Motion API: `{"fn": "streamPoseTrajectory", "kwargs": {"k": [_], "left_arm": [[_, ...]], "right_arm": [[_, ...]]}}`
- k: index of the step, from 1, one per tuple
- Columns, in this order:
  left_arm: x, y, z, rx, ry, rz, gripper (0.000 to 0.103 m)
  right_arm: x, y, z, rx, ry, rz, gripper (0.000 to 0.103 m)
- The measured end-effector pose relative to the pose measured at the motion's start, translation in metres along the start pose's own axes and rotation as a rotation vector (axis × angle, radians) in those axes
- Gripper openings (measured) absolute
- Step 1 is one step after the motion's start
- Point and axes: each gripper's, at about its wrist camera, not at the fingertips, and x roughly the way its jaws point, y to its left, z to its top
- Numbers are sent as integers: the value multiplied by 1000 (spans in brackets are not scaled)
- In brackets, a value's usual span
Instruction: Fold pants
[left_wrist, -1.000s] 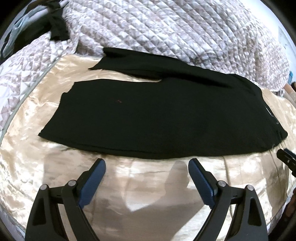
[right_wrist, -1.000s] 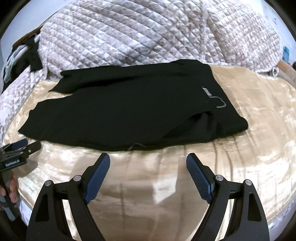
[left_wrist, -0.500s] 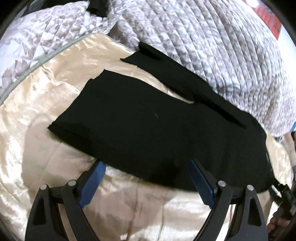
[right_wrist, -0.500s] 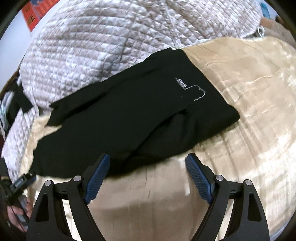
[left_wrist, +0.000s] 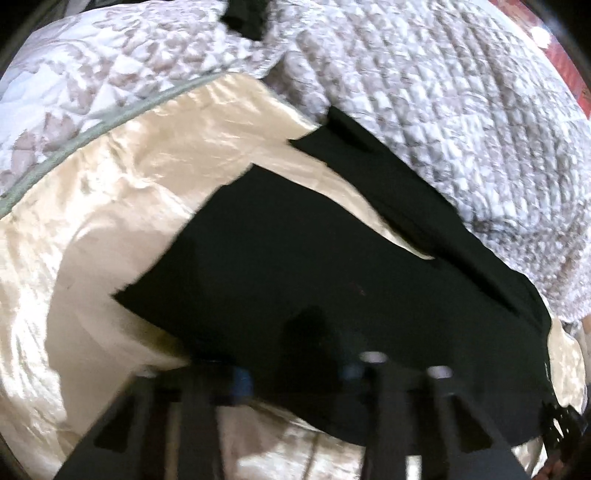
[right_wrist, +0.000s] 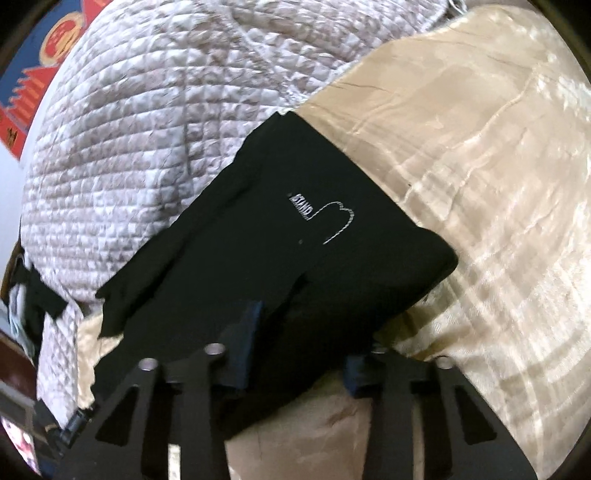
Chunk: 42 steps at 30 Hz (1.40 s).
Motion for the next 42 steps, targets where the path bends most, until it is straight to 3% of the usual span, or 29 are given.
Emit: {"fn": "streamPoseTrajectory", "kwargs": {"k": [1,2,4,12,18,24,30,32,34,36,38,42], "left_arm": [[0,4,1,-16,0,7,10],[1,7,2,-28,2,4,8],[-2,8,3,-31,0,-3,4],[-53,11,7,-25,-65,-69,4],[-106,33,-15,-5,-101,-99,4],[-111,49,-55,16,-28,-76,4],[-105,53,-69,35,30,-13,5],[-108,57,-72,33,38,8,10],[-118,63,-73,26,23,34,12],[-128,68,-73,25,-3,80,13],[-138,70,-70,28,-38,131,14],[-148,53,-60,84,-93,116,15]], "right_arm": [[1,-1,2,8,1,9,18],[2,-2,3,17,3,20,11],[1,1,3,15,3,26,7],[-30,13,10,13,-26,94,5],[-72,11,-4,10,-6,134,5],[-96,-18,-40,6,54,77,5],[-94,-32,-48,11,91,45,5],[-91,-35,-49,10,119,20,5],[-94,-39,-52,22,130,4,12],[-106,-38,-56,13,111,-64,31],[-124,-37,-58,-6,60,-99,35],[-155,-27,-51,-86,-80,-175,36]]}}
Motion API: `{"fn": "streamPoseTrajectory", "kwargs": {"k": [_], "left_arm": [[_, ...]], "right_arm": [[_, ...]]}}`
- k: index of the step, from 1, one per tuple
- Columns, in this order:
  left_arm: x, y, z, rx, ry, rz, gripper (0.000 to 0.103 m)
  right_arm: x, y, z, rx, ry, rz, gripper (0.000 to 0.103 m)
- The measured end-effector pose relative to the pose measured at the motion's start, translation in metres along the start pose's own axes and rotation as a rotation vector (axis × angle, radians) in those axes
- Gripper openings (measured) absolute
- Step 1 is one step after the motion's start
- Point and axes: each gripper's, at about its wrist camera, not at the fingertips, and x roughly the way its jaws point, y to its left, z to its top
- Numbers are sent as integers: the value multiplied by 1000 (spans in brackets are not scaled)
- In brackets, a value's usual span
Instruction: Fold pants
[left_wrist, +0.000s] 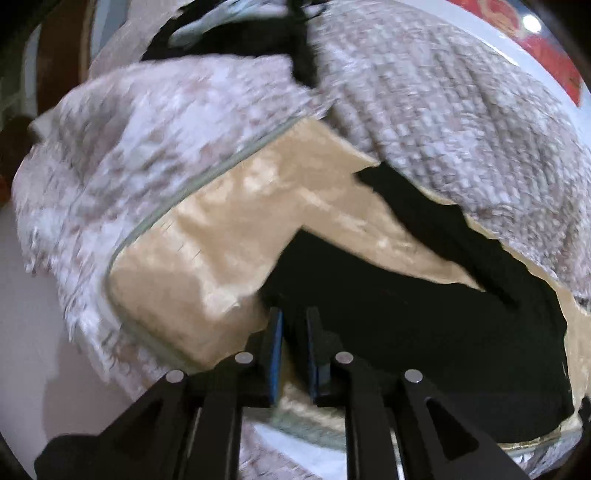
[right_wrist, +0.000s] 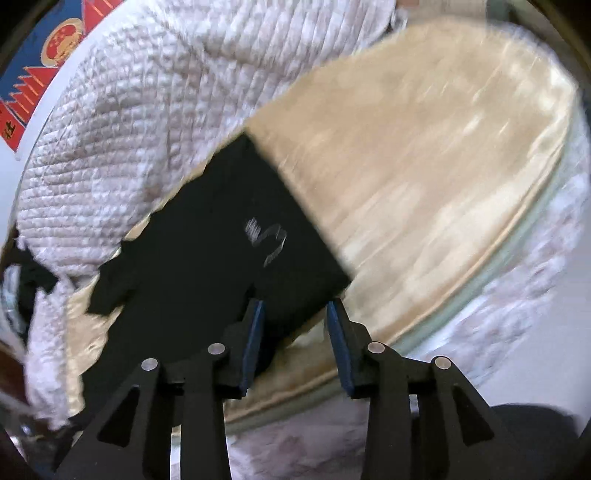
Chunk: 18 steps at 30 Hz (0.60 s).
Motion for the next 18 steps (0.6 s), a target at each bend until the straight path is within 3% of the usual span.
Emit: {"fn": "streamPoseTrajectory", "kwargs": {"k": [2,4,8,10,12,14,18], "left_arm": [[3,-16,3,52,-7,-51,26],[13,-26,1,91,21,-79,30],[53,-24,-11,105,171,-22,29],[50,-19,-12,97,151,-31,30],[48,-19,-8,90,148,-14,31],[48,-23,-6,85,149,-41,32],[54,-40,0,97,159,-82,33]], "right_arm": [[1,13,3,-66,-13,13,36],[8,28,1,-135,-2,57,36],[44,36,-7,-206,84,38,36],[59,26,-9,-177,133,-5,35],[54,20,-5,-143,115,12,36],[47,22,-2,-155,85,-8,36],[49,36,14,-182,79,39,36]]}}
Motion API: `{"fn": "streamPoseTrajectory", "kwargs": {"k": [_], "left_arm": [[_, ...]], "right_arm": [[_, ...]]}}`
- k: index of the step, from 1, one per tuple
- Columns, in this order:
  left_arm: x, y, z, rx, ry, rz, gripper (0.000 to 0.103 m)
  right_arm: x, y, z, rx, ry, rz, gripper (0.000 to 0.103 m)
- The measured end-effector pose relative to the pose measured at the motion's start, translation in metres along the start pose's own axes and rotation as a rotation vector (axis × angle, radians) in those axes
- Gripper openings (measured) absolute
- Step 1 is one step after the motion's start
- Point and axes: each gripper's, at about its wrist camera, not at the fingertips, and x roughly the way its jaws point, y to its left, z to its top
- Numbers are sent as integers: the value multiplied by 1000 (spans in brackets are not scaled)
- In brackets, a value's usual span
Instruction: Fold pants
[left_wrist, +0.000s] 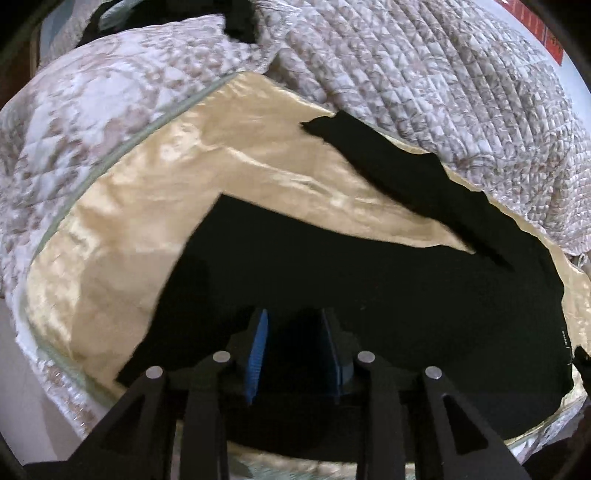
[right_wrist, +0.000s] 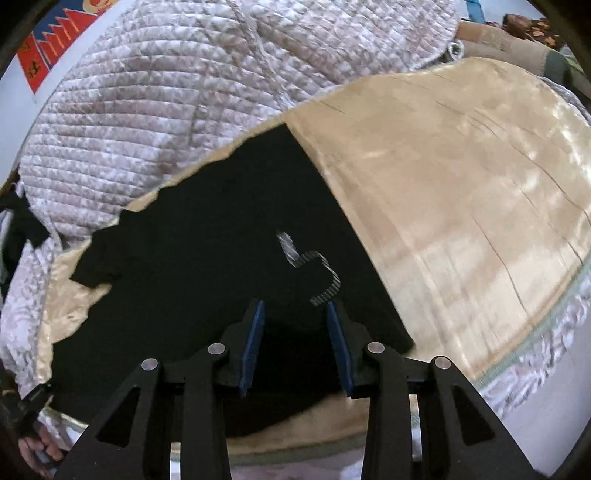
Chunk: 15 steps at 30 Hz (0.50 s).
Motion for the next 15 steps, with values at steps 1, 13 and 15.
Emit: {"fn": "streamPoseTrajectory", "kwargs": {"k": [1,13,15], "left_arm": [[3,-4,5,5,1,-10,33],[18,-30,33,135,-77,24,44],[29,-13,32,101,-41,83,44]], "right_arm": [[3,7,3,-12,2,12,36],[44,67,22,-216,59,63,36],[52,57,18,-213,69,11,36]]}}
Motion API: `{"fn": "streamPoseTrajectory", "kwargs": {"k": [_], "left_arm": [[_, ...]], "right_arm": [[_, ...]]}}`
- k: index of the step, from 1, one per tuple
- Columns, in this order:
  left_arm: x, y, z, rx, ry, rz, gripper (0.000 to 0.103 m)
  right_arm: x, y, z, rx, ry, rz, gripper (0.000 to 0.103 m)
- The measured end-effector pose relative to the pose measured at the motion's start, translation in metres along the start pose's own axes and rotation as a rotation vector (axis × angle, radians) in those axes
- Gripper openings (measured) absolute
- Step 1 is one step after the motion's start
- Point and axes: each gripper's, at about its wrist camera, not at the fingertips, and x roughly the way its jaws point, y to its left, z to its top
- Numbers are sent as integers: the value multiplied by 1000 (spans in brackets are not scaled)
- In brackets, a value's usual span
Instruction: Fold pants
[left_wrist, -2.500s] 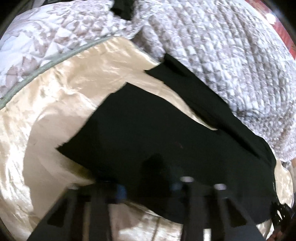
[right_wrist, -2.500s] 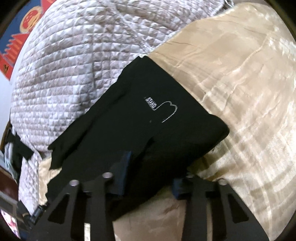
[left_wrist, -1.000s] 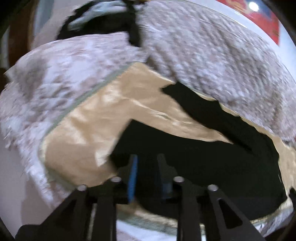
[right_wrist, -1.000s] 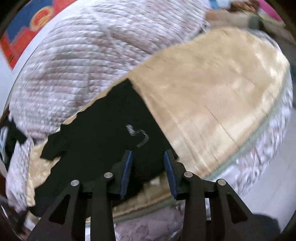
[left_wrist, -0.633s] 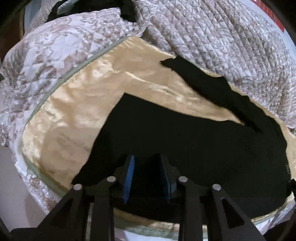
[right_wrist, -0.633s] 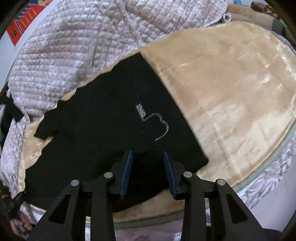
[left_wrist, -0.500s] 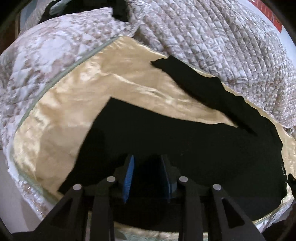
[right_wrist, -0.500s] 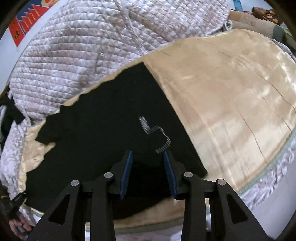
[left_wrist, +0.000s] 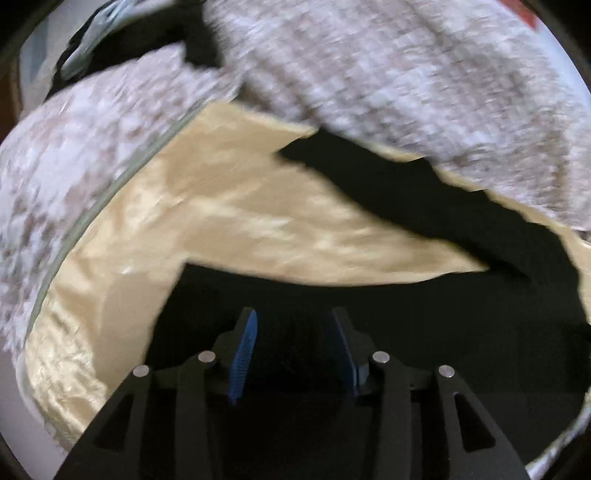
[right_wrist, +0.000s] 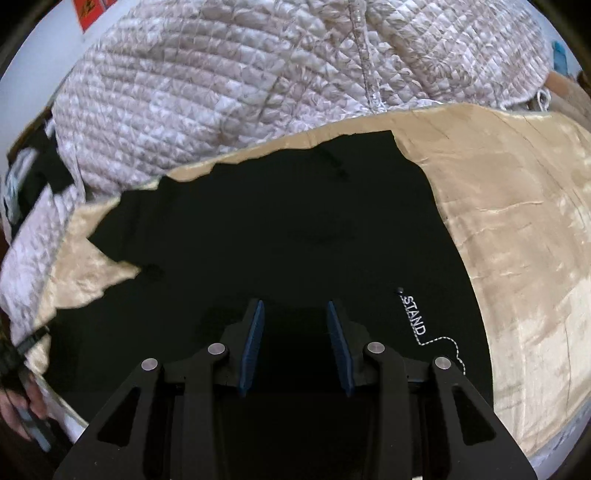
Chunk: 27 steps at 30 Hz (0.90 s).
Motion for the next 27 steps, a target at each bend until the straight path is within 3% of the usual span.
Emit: {"fn": "streamPoseTrajectory", "kwargs": {"k": [3,5,8,11,14,17,22,27], "left_arm": [[3,16,-1,-40,3,16,44],[-2,14,1,-31,-25,51,44],[-9,-2,3,0,-48,20,44],[-12,-24,4,60,-71,3,44],[-14,-40,7,89,-76,-25,44],[-13,-52,16,109,-78,-54,46],[1,-70,25,160,-64,-59,47],[34,-58,18,137,25,34,47]], "right_arm": [[3,-30,-3,84,12,-59,36],[-8,-53,-2,148,-32,-86,36],[-20,-59,0,161,-74,-148,37],[-23,-46,2,136,-88,-73,37],[-22,-12,2,6,-102,-55,37],[-13,15,1,-64,-88,-9,51],[12,47,12,-138,-41,8,51],[40,48,24,-133,31,-46,51]]}}
